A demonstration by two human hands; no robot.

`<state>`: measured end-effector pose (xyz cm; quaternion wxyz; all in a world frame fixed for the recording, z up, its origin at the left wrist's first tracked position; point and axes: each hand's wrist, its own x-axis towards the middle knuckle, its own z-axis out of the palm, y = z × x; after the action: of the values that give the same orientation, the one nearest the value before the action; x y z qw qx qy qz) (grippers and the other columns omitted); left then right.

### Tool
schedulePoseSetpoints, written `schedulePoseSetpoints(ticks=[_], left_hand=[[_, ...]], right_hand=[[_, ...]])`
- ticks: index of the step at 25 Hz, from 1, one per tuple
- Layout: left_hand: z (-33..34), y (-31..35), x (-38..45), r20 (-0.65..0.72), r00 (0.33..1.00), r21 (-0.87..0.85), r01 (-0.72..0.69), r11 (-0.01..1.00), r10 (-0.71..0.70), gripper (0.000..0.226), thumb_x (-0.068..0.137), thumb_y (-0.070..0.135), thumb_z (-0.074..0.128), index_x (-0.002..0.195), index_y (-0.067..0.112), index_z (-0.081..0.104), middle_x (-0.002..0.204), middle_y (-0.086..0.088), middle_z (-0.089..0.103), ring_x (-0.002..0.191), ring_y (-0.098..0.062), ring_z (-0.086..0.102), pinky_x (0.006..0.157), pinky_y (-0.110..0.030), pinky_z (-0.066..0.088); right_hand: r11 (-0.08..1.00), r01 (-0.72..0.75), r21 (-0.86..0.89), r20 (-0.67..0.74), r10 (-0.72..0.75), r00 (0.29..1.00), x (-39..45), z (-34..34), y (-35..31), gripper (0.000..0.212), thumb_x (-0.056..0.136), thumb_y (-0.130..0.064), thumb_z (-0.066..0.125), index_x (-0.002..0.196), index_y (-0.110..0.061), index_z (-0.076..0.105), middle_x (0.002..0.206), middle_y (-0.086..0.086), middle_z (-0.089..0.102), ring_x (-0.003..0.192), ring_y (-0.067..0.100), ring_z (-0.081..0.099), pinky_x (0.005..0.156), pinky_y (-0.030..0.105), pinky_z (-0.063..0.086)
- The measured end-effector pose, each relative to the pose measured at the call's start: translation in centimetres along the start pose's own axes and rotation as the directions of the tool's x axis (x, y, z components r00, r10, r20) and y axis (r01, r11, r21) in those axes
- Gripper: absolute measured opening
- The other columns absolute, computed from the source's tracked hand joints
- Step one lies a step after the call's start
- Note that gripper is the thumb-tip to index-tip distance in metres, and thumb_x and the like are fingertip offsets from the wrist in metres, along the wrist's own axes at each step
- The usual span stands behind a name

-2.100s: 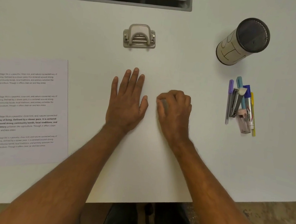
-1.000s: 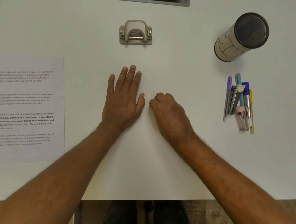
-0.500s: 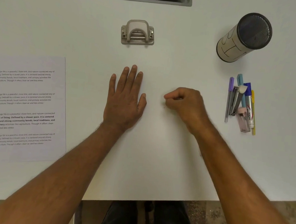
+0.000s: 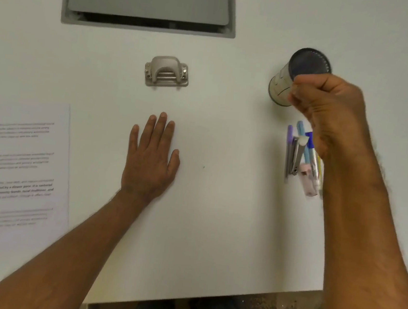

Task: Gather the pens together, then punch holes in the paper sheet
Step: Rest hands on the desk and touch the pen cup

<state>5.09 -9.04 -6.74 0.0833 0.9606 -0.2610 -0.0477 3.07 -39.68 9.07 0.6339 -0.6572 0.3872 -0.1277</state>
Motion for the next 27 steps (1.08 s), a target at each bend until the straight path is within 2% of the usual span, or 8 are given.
schedulePoseSetpoints(ticks=[2,4,8,11,15,22,24,27], left_hand=[[0.1,-0.1,0.0,0.001,1.000,0.007,0.010,1.000,-0.010,0.065,0.104,0.038,0.029,0.164,0.012,0.022,0.174,-0.007,0.013,0.161,-0.026,0.010,0.129,-0.055,0.011],[0.1,0.1,0.0,-0.001,1.000,0.000,0.015,1.000,-0.015,0.065,0.104,0.039,0.029,0.163,0.012,0.023,0.173,-0.008,0.015,0.161,-0.026,0.012,0.129,-0.055,0.011],[-0.1,0.1,0.0,0.020,0.999,-0.015,0.029,0.999,-0.028,0.066,0.103,0.039,0.028,0.163,0.013,0.023,0.173,-0.007,0.015,0.161,-0.025,0.011,0.130,-0.054,0.009],[-0.1,0.1,0.0,0.031,0.999,-0.012,0.031,0.999,-0.031,0.066,0.103,0.040,0.027,0.163,0.013,0.022,0.174,-0.007,0.014,0.161,-0.025,0.010,0.130,-0.054,0.009],[-0.1,0.0,0.0,0.029,0.999,-0.020,0.032,0.999,-0.031,0.066,0.103,0.040,0.027,0.163,0.013,0.023,0.174,-0.007,0.014,0.161,-0.025,0.010,0.130,-0.054,0.009],[-0.1,0.1,0.0,0.007,1.000,-0.021,0.025,0.999,-0.024,0.066,0.104,0.039,0.028,0.163,0.012,0.024,0.173,-0.008,0.015,0.161,-0.026,0.012,0.129,-0.055,0.010],[0.0,0.0,-0.1,0.005,1.000,-0.019,0.023,1.000,-0.023,0.066,0.103,0.040,0.028,0.163,0.012,0.024,0.173,-0.008,0.015,0.161,-0.026,0.012,0.129,-0.055,0.010],[0.0,0.0,-0.1,0.007,1.000,-0.023,0.022,0.999,-0.022,0.066,0.104,0.040,0.028,0.163,0.012,0.023,0.173,-0.008,0.015,0.161,-0.026,0.011,0.129,-0.055,0.010]], right_hand=[[0.961,0.128,-0.247,-0.099,-0.157,0.983,2.8,-1.1,-0.6,0.020,0.079,0.000,0.073,0.086,-0.019,0.079,0.081,-0.005,0.075,0.075,0.005,0.071,0.079,0.023,0.062],[0.884,0.181,-0.432,-0.127,-0.258,0.958,5.1,-1.4,-0.6,0.021,0.079,-0.004,0.070,0.090,-0.019,0.080,0.081,-0.011,0.073,0.071,-0.005,0.067,0.075,0.015,0.059],[0.708,0.231,-0.667,-0.007,-0.316,0.949,7.6,-1.1,0.1,0.021,0.092,-0.006,0.067,0.101,-0.019,0.080,0.095,-0.009,0.073,0.083,0.001,0.067,0.070,0.001,0.048],[0.616,0.290,-0.732,0.068,-0.358,0.931,8.3,-1.4,0.3,0.018,0.096,-0.007,0.068,0.107,-0.015,0.079,0.105,0.001,0.077,0.096,0.011,0.071,0.080,0.009,0.051],[0.540,0.328,-0.775,0.087,-0.423,0.902,8.5,-1.0,0.5,0.023,0.093,0.000,0.062,0.101,-0.016,0.076,0.104,-0.001,0.072,0.090,0.006,0.064,0.067,0.001,0.042],[0.509,0.325,-0.797,0.103,-0.416,0.904,8.3,-1.2,0.5,0.020,0.093,-0.004,0.068,0.103,-0.019,0.074,0.111,0.002,0.071,0.089,0.007,0.062,0.067,0.003,0.041],[0.495,0.327,-0.805,0.090,-0.442,0.892,8.0,-1.1,0.3,0.022,0.094,-0.002,0.065,0.104,-0.019,0.074,0.115,0.003,0.067,0.090,0.006,0.060,0.070,0.005,0.044],[0.499,0.340,-0.797,0.073,-0.479,0.875,6.7,-0.5,0.0,0.018,0.097,-0.008,0.062,0.107,-0.020,0.071,0.118,0.002,0.063,0.091,0.006,0.057,0.082,0.020,0.057]])
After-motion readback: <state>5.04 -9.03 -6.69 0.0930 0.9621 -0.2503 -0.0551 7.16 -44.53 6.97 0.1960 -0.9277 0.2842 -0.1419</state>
